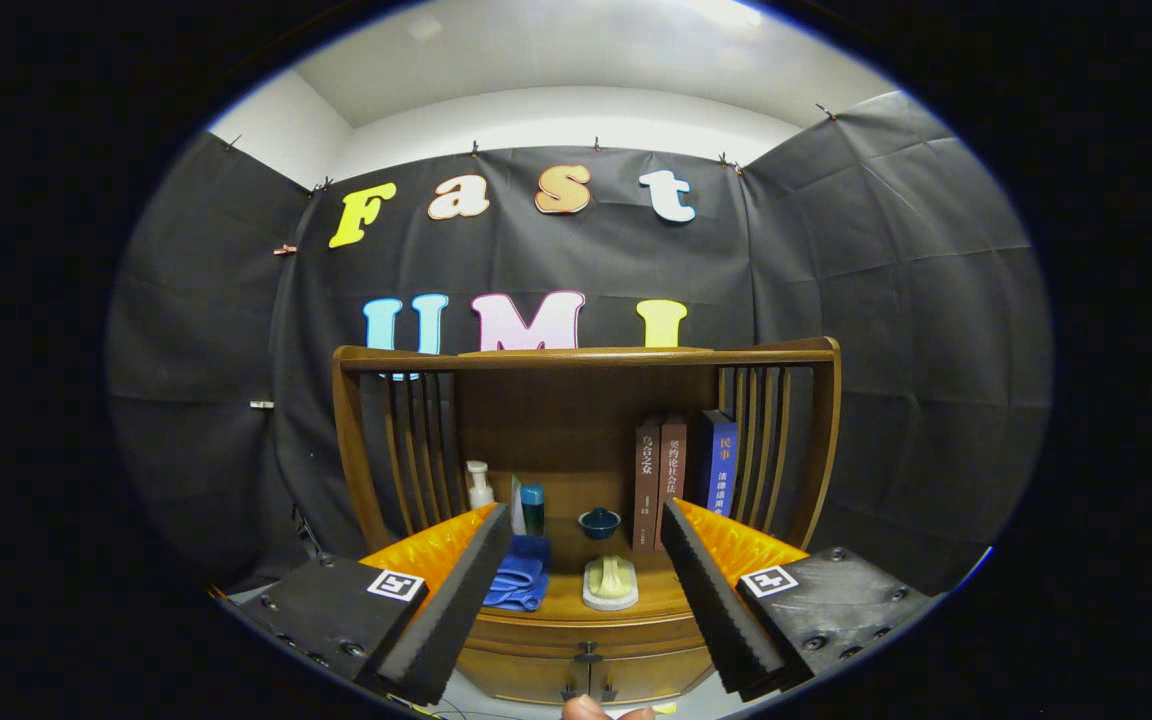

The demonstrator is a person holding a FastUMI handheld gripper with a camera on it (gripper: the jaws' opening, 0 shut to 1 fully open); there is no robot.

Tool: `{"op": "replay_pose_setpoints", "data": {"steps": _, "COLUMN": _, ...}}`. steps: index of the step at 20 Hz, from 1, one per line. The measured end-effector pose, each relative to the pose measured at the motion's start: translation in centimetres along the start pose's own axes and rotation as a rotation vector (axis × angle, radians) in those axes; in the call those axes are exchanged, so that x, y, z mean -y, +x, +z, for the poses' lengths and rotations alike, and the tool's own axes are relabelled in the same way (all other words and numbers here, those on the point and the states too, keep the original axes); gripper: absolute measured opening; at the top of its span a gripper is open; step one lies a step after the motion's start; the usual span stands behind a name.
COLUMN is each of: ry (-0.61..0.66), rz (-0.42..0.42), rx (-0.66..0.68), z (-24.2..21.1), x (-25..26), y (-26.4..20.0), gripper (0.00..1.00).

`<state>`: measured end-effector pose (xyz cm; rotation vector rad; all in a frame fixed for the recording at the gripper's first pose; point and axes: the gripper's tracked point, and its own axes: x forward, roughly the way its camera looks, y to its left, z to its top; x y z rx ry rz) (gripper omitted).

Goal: Pull open the drawer, take out the items inside it, and place them on the countertop above the cabinet.

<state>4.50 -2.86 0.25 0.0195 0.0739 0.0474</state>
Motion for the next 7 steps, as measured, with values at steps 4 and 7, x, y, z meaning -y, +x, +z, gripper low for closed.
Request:
{"op": "replay_pose_setpoints", "data": {"steps": 4, "ry": 0.004, "rz": -0.002, "rx": 0.005, "z": 0.10, "x": 0.09, "y": 0.02, "gripper": 0.99}}
{"op": "replay_pose_setpoints", "data": {"steps": 7, "ry": 0.013, "rz": 0.000, "rx": 0.003, "z": -0.07, "x": 0.30, "y": 0.27, "gripper": 0.99}}
